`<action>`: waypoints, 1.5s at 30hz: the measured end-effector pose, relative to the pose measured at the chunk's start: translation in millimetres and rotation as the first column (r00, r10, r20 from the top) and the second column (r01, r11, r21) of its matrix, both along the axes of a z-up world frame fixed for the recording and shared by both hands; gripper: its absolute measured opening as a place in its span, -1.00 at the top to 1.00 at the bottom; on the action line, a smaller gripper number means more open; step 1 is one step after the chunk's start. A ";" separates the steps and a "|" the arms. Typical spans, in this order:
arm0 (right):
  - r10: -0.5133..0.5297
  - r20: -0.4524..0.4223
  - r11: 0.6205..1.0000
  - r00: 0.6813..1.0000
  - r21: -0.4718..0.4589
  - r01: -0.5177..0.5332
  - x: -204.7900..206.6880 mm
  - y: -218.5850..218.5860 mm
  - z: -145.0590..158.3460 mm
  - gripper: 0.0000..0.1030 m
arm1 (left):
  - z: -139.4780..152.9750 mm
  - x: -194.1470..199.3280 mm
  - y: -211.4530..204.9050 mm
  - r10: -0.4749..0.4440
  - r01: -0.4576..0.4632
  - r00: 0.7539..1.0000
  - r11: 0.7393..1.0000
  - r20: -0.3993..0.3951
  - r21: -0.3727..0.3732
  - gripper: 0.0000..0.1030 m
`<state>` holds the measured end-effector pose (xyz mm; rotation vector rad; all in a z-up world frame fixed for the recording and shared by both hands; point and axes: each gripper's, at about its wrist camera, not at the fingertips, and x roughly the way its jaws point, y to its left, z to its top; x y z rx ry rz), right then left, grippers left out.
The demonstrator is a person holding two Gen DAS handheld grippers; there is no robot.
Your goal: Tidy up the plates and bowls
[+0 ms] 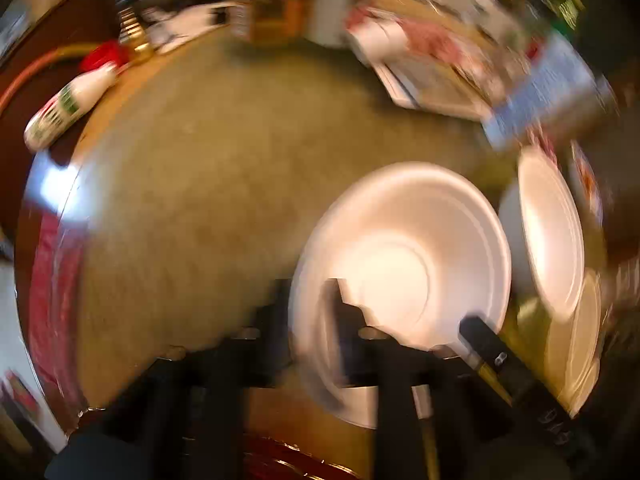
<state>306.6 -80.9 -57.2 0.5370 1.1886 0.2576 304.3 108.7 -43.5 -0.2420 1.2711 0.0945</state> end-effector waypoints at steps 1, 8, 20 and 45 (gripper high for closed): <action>-0.009 0.013 1.000 1.000 -0.011 0.009 -3.9 -1.1 2.9 0.86 | 4.3 -6.2 -2.7 -0.004 0.004 1.000 1.000 0.025 0.006 0.76; -0.046 0.205 0.998 0.978 0.052 0.036 -60.4 -22.5 39.7 0.84 | 69.9 -70.1 -28.0 -0.059 0.038 0.962 0.996 0.266 0.085 0.79; -0.073 0.459 0.995 0.886 -0.031 0.098 -187.0 -78.9 73.4 0.82 | 80.1 -179.7 -94.9 -0.102 0.079 0.864 0.995 0.494 0.066 0.79; -0.051 0.452 0.978 0.891 -0.156 0.136 -216.7 -104.9 32.2 0.79 | 17.6 -208.7 -122.3 -0.124 0.085 0.852 0.991 0.508 0.100 0.77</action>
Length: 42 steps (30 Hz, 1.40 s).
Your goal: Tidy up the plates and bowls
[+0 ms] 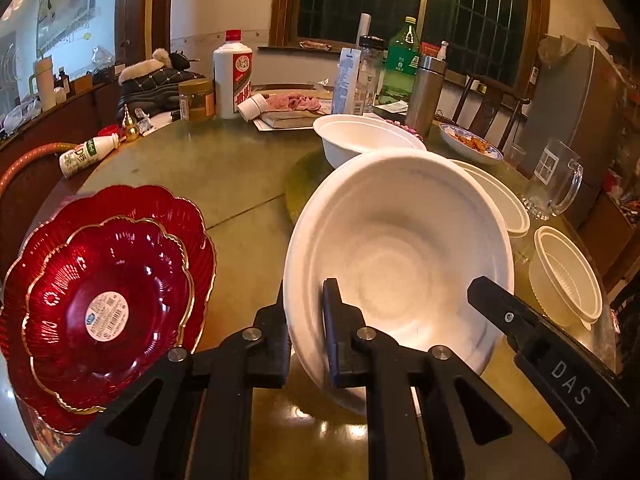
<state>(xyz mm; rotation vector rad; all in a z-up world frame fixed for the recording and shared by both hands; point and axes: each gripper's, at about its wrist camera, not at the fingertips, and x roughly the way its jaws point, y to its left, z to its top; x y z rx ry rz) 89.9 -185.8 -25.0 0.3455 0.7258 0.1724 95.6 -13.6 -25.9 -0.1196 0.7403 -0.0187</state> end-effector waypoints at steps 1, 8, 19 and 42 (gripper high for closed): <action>-0.001 0.000 1.000 1.000 -0.002 0.001 0.4 -0.3 -0.1 0.79 | -1.0 0.1 0.1 -0.001 0.001 1.000 1.000 0.002 -0.006 0.77; -0.015 0.010 1.000 1.000 -0.016 0.016 0.1 -1.1 -0.7 0.79 | -2.8 -0.1 -1.3 -0.012 0.012 1.000 1.000 0.027 -0.015 0.77; -0.027 0.037 0.999 0.999 -0.031 0.028 -1.7 -0.6 0.4 0.79 | -4.5 -1.3 -0.5 -0.015 0.017 0.999 0.999 0.047 -0.031 0.77; -0.040 0.074 0.997 0.996 -0.064 0.045 -8.6 3.7 3.0 0.77 | -2.1 -6.1 -1.7 -0.026 0.029 0.997 0.999 0.072 -0.035 0.77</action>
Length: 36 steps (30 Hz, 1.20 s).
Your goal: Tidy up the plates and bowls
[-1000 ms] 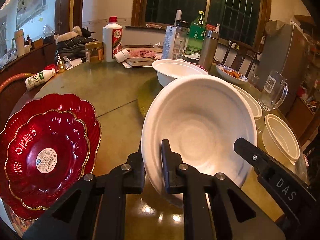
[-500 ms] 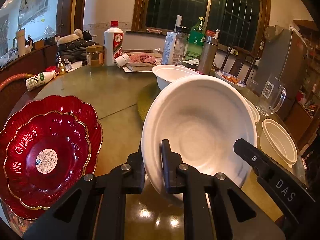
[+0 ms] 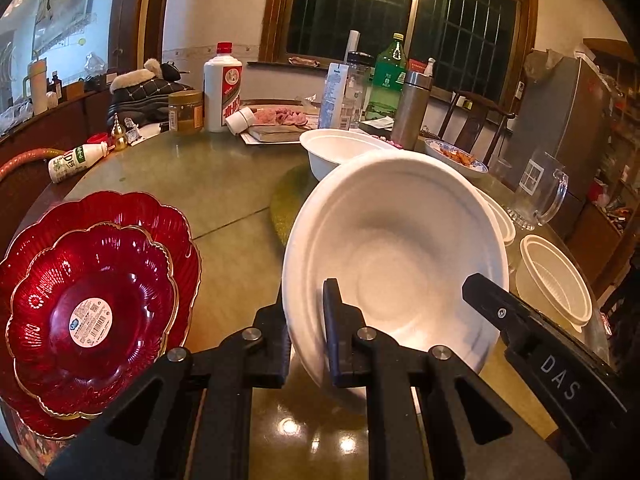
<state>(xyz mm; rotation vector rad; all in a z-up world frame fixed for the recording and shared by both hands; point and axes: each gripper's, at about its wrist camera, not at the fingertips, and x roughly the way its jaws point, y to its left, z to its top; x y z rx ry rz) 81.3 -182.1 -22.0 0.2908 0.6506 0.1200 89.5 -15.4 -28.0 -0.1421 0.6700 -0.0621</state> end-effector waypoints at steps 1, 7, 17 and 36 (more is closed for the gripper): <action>0.001 -0.002 1.000 1.000 0.001 -0.001 0.6 -0.2 -0.2 0.77 | -0.2 0.3 0.0 0.000 0.000 1.000 1.000 -0.002 -0.001 0.77; 0.003 -0.003 1.000 1.000 0.004 -0.003 0.7 -0.3 0.0 0.77 | -0.3 0.7 0.4 0.001 -0.001 1.000 1.000 -0.004 -0.003 0.77; 0.004 0.005 1.000 1.000 0.000 -0.004 0.5 0.4 0.0 0.77 | 0.1 1.1 1.6 0.004 -0.004 1.000 1.000 -0.001 -0.002 0.77; 0.004 0.003 1.000 1.000 -0.026 -0.004 1.7 6.0 3.6 0.77 | 1.3 1.5 1.8 0.032 -0.031 0.999 0.999 -0.035 0.016 0.74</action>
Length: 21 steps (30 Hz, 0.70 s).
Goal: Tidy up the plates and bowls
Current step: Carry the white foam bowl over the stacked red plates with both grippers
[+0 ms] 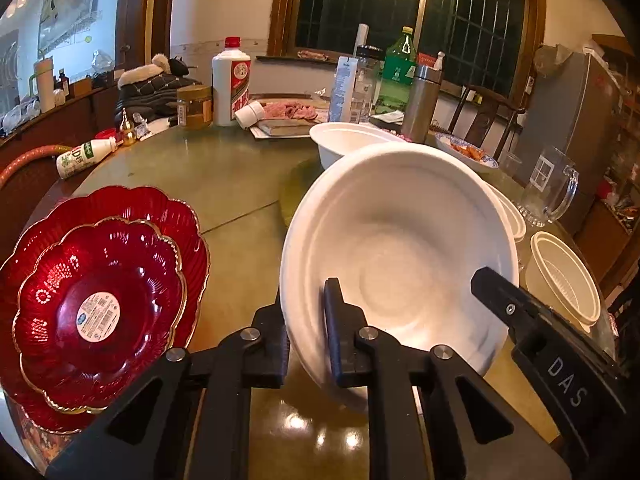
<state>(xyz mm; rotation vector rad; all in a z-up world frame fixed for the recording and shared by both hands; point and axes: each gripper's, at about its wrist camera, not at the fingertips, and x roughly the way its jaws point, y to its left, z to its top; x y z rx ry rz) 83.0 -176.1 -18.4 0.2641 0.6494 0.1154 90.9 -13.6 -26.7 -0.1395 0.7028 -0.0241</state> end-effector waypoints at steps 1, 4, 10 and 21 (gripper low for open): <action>0.000 0.004 1.000 1.000 0.000 0.000 -0.9 1.0 3.0 0.77 | 2.6 -1.8 1.9 0.003 -0.003 1.000 1.000 -0.001 -0.005 0.74; 0.022 0.017 1.000 1.000 -0.011 -0.022 -6.3 9.3 11.4 0.77 | 15.8 -10.5 9.9 0.024 -0.025 1.000 1.000 0.019 0.016 0.75; 0.100 0.041 0.995 0.994 -0.026 -0.099 -16.7 43.2 33.0 0.77 | 37.7 -27.6 45.4 0.085 -0.085 0.996 0.996 0.021 0.019 0.75; 0.280 0.016 0.960 0.960 -0.024 -0.280 -14.5 127.8 42.7 0.78 | 42.4 -49.8 126.3 0.224 -0.224 0.974 0.974 0.007 0.021 0.75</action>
